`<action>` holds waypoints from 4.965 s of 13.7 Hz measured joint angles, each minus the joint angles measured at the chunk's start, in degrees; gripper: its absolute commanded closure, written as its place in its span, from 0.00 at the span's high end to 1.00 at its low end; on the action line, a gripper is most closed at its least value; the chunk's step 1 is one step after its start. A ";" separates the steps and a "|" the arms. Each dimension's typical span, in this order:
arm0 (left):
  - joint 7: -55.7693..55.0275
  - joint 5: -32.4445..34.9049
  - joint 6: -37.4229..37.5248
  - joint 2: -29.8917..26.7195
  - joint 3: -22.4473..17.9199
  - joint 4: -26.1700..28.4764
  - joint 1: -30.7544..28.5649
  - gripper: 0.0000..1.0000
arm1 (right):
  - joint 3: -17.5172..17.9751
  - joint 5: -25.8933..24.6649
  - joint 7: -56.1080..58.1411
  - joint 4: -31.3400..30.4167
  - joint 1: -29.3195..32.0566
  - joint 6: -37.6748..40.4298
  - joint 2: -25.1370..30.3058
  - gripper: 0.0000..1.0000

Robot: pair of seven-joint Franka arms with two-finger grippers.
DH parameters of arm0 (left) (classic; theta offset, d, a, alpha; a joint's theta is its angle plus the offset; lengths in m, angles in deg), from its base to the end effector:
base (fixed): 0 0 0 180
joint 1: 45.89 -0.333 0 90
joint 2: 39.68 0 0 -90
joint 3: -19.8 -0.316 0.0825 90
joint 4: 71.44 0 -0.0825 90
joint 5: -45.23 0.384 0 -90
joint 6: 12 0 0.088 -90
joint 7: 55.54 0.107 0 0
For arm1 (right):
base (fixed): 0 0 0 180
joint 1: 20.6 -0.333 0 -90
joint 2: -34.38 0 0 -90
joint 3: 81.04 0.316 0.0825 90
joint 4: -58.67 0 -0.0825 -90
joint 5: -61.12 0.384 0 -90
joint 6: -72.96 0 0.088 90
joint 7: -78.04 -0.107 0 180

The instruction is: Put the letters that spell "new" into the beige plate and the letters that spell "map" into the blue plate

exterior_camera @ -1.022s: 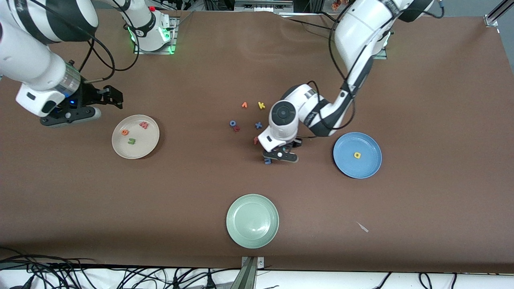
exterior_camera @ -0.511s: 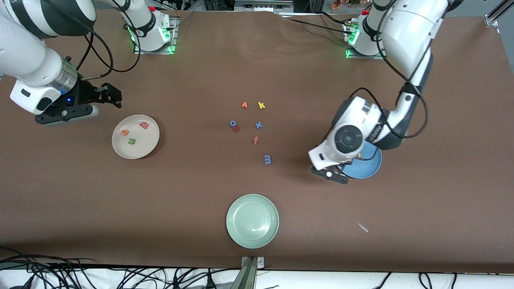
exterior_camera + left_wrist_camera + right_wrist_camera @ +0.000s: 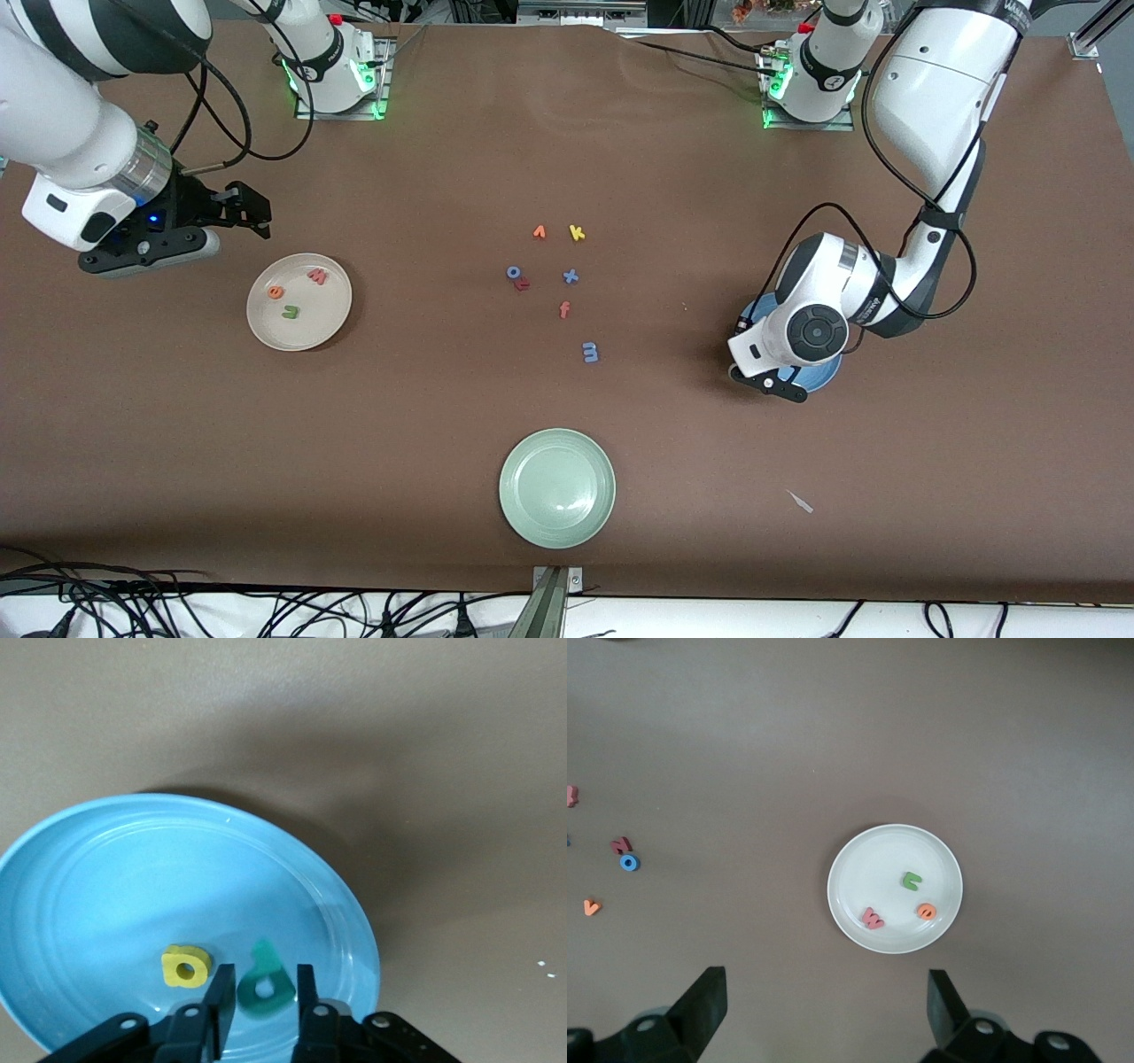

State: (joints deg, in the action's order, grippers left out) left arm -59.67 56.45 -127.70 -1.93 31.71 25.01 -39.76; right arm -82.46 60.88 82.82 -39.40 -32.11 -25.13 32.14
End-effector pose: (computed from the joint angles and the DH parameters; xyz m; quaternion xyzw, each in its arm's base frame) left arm 0.6181 -0.1781 0.2016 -0.9748 0.1635 0.1457 0.0436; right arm 0.5623 0.0999 0.5477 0.9914 0.1297 -0.0192 0.0034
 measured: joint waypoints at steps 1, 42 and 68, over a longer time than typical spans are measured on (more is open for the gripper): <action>0.00 0.00 -0.29 -0.29 0.04 -0.03 -0.14 1.00 | 1.43 -0.05 0.00 0.33 1.47 0.05 0.05 1.00; -40.26 -0.80 -7.16 16.93 0.88 -27.42 19.90 0.09 | -2.87 -0.04 3.56 9.22 3.55 8.36 -1.67 1.00; -6.24 8.41 -8.84 -10.92 2.00 9.86 -4.36 1.00 | -2.74 -0.04 2.46 9.21 3.73 9.56 -1.91 1.00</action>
State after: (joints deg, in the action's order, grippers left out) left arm -65.91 64.86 -136.55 -12.86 33.71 34.86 -44.12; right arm -85.20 60.84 85.28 -30.19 -28.39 -15.57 30.23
